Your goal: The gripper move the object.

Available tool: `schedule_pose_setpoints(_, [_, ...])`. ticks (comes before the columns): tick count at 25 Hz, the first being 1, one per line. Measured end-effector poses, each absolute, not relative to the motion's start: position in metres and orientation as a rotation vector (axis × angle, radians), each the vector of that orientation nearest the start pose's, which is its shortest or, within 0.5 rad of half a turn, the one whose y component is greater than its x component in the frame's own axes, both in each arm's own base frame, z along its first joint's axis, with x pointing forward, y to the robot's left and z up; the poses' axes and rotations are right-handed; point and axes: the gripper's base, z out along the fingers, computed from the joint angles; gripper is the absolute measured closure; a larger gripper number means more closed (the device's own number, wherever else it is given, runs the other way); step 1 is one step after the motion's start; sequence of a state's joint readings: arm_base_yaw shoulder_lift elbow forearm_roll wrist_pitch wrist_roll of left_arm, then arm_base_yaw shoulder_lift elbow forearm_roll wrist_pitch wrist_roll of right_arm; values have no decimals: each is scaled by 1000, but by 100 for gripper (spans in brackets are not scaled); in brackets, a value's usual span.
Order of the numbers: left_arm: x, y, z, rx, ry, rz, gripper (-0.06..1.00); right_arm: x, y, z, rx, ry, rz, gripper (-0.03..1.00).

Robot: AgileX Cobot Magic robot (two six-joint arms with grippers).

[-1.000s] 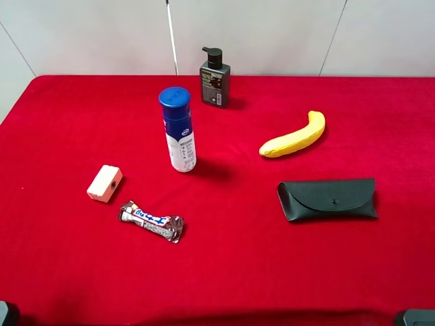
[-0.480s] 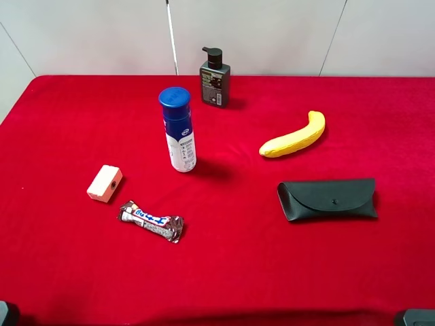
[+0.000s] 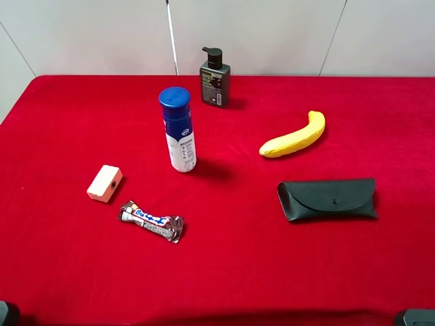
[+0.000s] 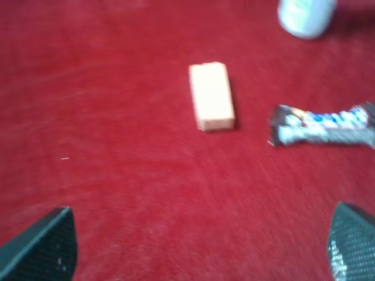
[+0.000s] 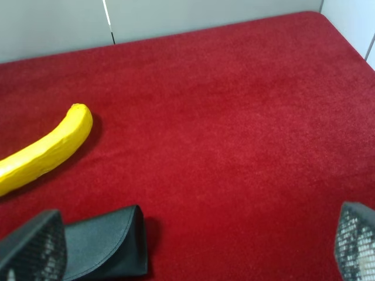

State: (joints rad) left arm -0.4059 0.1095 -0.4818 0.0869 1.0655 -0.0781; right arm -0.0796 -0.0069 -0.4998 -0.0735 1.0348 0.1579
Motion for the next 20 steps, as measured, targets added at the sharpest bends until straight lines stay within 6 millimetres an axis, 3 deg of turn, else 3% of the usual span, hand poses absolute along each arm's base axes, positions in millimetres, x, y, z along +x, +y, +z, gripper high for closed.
schedule_pose_setpoints(10, [-4,-2,272,124,2060,-16,10,-5,-5,279,241,1995,-38,27])
schedule_pose_setpoints(20, [-4,-4,272,105,2061,0,10,-5,-5,279,241,1995,-38,27])
